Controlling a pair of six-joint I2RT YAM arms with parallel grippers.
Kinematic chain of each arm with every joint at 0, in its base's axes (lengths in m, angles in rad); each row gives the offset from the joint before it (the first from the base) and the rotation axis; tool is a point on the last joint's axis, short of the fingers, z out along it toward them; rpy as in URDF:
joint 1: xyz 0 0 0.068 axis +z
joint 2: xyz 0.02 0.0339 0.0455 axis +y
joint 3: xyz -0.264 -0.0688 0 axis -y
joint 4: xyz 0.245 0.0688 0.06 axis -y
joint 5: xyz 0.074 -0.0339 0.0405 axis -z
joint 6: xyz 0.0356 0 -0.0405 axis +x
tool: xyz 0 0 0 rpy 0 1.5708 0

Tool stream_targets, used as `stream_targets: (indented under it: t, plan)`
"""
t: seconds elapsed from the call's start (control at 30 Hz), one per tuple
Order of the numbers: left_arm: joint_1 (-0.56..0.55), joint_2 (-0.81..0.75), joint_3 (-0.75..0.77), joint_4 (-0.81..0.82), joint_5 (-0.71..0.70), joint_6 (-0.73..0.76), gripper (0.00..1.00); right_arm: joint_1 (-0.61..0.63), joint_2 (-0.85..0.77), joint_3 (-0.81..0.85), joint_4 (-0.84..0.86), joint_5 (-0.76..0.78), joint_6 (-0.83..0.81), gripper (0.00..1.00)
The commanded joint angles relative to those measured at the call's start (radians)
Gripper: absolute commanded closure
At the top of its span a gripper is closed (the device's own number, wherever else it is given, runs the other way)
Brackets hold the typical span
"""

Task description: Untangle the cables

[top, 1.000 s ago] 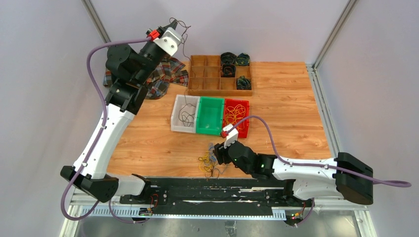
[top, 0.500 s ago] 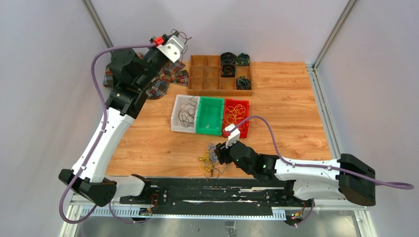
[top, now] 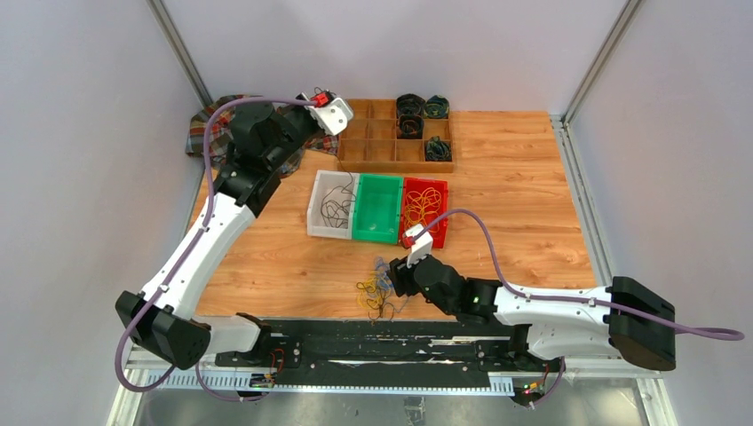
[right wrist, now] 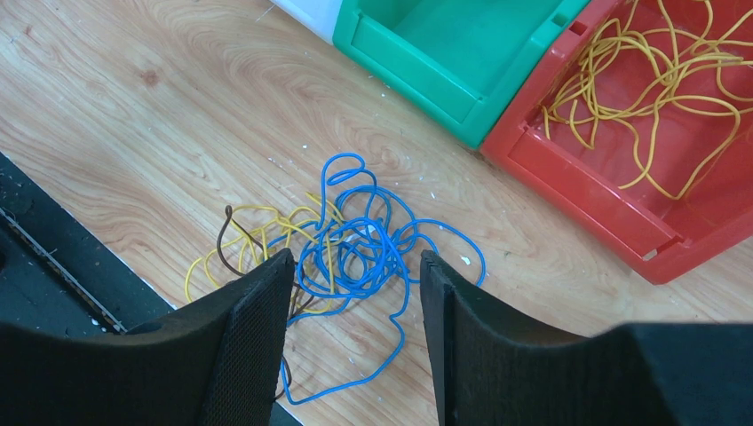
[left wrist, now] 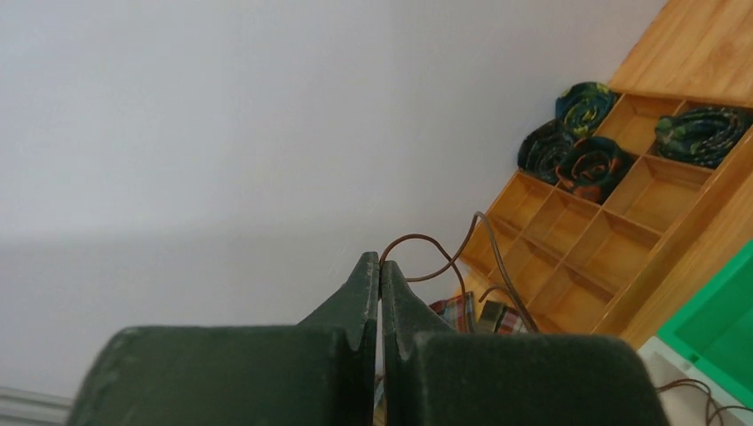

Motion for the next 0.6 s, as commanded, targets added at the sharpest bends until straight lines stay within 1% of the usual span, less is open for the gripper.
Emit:
stream_targets:
  t: [0.0, 0.13, 0.27, 0.37, 0.47, 0.57]
  plan:
    - [0.022, 0.02, -0.003, 0.004, -0.038, 0.081, 1.0, 0.002, -0.022, -0.023, -0.007, 0.029, 0.025, 0.46]
    - [0.023, -0.004, -0.056, -0.046, -0.021, 0.128, 1.0, 0.003, -0.022, -0.032, -0.004, 0.031, 0.024, 0.46]
    - [0.024, -0.03, -0.109, -0.173, 0.005, 0.139, 0.99, 0.003, -0.009, -0.034, 0.007, 0.031, 0.027, 0.46]
    - [0.02, -0.03, -0.15, -0.265, -0.027, 0.159, 1.0, 0.003, 0.002, -0.032, 0.014, 0.028, 0.031, 0.46]
    - [0.02, -0.013, -0.169, -0.353, -0.049, 0.142, 1.0, 0.003, 0.013, -0.03, 0.014, 0.026, 0.034, 0.46]
    - [0.021, 0.004, -0.174, -0.414, -0.005, 0.08, 1.0, 0.003, 0.02, -0.027, 0.014, 0.027, 0.034, 0.46]
